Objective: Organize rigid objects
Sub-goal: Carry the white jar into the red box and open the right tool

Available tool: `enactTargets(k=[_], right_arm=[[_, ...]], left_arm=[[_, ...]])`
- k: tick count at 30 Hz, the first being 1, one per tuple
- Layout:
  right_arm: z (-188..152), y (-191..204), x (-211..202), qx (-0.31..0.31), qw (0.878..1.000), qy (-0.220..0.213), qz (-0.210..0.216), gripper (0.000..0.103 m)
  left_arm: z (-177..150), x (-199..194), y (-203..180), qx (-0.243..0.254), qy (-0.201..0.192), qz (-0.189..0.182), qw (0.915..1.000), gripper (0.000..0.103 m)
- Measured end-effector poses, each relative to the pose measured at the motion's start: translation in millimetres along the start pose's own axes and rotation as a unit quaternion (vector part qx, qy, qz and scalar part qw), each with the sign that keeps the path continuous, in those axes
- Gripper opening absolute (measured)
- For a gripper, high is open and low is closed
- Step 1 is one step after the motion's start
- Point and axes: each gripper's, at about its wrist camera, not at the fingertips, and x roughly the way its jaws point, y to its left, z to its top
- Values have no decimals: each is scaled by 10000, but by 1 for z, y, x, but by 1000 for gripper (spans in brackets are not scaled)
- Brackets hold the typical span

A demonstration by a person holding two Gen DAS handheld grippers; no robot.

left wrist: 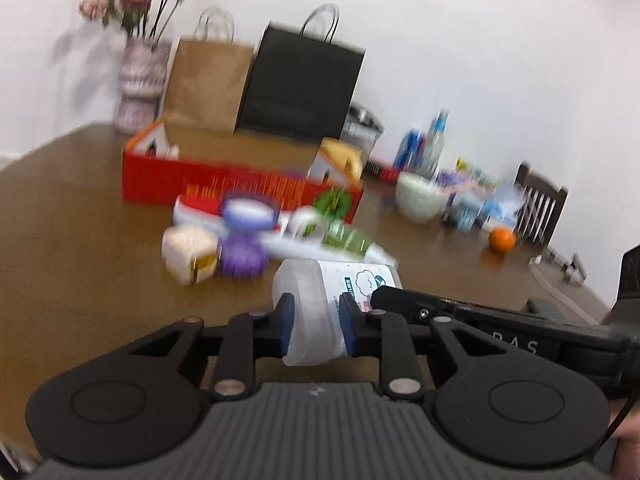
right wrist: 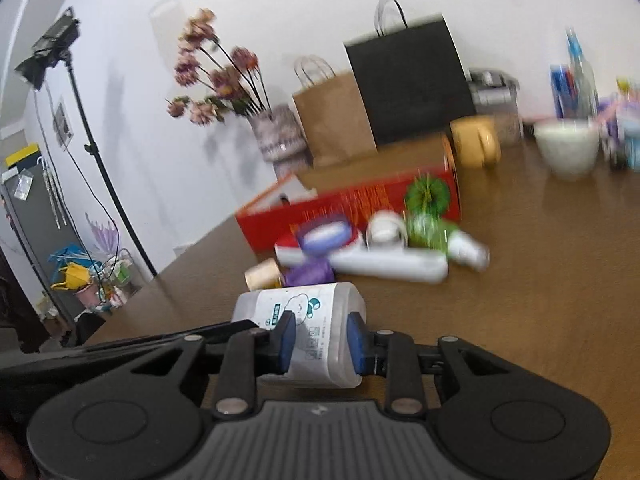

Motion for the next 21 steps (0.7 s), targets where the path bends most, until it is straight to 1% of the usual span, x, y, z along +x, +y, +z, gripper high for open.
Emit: enactTargets(k=[2,5,7,9,11,13,16,18,20,21], right_arm=[[16,4,-1,-104,9997,-193,62,28],[48,12,5,-333,9983,-458,106,28],[76,18,12,-553,9961,-675,132,28],[103,20,22,-651,9942,-838,185,28],[128,21,34,-718,9926,-955,201,28],[148,20,49,-777,9918,-998,189,28],[178,11,84,-655,9935,-880,305,28],[197,4,112,-632,9947,-741,331,28],[216,-2,147,-611,9962,-556,292,28],[226,-7,167,-564,9972,-391,310,28]], left_arm=[[16,-2,0,31,-269,-30,9996,25],[50,3,1,233,-622,-41,9978,24],[74,8,2,395,-895,-76,9952,23],[101,14,3,544,-1202,-110,9912,23],[123,24,6,672,-1419,-137,9875,23],[141,36,11,638,-1451,-162,9872,23],[165,59,20,753,-1454,0,9865,23],[184,79,32,801,-1300,66,9883,23],[200,104,50,831,-1043,38,9911,23],[208,120,64,664,-879,14,9939,23]])
